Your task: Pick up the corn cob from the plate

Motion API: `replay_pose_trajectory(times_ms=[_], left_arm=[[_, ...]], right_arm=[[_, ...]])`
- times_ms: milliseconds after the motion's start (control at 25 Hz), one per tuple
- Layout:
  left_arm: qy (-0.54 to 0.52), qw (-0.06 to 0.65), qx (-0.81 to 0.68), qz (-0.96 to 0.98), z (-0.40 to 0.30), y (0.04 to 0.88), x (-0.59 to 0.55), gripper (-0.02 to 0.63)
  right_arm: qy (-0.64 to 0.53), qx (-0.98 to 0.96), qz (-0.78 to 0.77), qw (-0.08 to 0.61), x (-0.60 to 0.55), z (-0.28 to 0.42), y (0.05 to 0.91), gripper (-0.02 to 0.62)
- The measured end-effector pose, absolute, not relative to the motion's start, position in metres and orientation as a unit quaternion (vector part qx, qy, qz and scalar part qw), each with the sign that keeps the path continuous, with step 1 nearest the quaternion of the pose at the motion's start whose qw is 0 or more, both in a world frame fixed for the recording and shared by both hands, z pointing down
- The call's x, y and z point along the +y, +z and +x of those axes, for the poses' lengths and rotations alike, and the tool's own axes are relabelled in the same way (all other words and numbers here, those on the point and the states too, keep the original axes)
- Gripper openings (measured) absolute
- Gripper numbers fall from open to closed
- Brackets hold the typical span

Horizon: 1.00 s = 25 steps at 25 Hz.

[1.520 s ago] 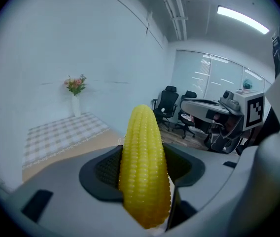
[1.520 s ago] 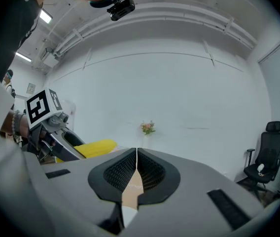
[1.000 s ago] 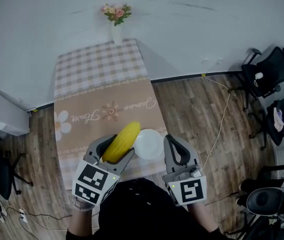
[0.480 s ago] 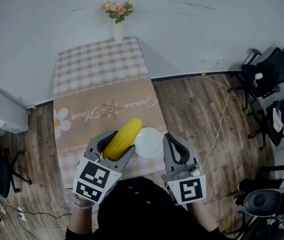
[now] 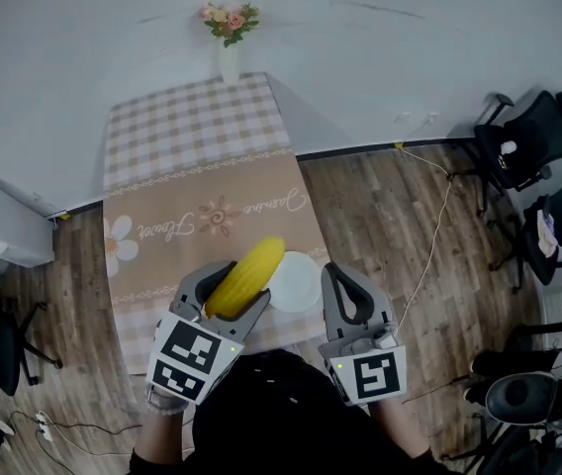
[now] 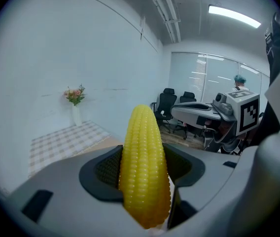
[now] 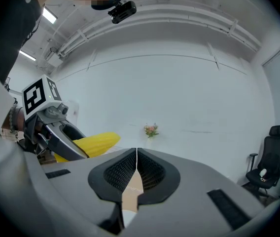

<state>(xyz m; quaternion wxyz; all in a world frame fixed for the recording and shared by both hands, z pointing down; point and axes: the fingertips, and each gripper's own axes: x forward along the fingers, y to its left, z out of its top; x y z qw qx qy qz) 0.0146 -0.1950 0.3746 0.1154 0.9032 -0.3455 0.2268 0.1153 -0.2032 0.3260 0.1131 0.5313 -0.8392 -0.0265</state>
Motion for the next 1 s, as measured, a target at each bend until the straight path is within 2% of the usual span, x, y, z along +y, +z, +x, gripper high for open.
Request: replay_pose_trajectory(times_ms=[1000], left_arm=[[0.221,0.118,-0.335,0.908,0.021,0.377,-0.189,0.261]], right_arm=[[-0.034,-0.84,0.525,0.128,-0.193,0.112,0.331,0.043]])
